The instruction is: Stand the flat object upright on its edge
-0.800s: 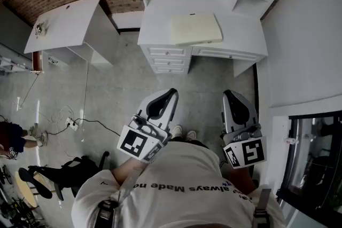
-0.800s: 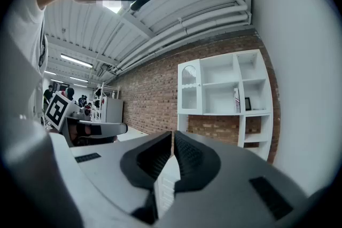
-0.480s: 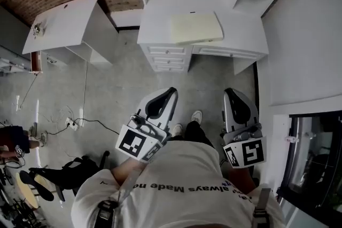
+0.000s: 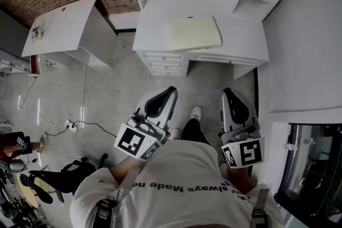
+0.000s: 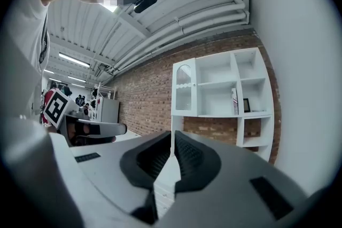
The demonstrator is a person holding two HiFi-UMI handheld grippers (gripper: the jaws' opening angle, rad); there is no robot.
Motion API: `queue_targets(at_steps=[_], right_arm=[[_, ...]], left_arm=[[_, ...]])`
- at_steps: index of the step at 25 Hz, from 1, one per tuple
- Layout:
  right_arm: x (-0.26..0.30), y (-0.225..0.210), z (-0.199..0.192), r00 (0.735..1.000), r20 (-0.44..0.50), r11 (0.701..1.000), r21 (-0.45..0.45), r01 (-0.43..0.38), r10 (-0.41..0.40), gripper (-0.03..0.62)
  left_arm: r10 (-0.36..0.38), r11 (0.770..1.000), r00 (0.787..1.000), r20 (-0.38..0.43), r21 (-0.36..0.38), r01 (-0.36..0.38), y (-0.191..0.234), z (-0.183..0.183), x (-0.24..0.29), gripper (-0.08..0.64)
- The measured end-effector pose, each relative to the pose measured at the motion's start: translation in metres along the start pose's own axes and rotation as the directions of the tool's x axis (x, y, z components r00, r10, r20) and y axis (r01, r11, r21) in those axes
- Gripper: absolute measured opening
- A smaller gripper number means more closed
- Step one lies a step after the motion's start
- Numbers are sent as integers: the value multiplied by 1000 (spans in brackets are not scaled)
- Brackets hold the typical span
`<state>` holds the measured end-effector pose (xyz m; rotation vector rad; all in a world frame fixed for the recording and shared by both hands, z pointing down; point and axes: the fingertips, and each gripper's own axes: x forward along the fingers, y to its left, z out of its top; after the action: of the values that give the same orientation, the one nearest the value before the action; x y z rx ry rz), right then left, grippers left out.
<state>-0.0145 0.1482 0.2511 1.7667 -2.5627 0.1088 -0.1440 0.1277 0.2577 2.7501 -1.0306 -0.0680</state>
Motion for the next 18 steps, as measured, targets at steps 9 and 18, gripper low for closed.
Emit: queue_targets(at_steps=[9,18], right_arm=[[19,-54,-1,1000,1,1000,-13,2,-2,23],[37,-98,5,1000,12,999,-37,-20,20,24]], left_arm=[[-6,1000,1000,11,11,6,3,0,60,17],[28,999,1000,13,21,-29,6,5,105,17]])
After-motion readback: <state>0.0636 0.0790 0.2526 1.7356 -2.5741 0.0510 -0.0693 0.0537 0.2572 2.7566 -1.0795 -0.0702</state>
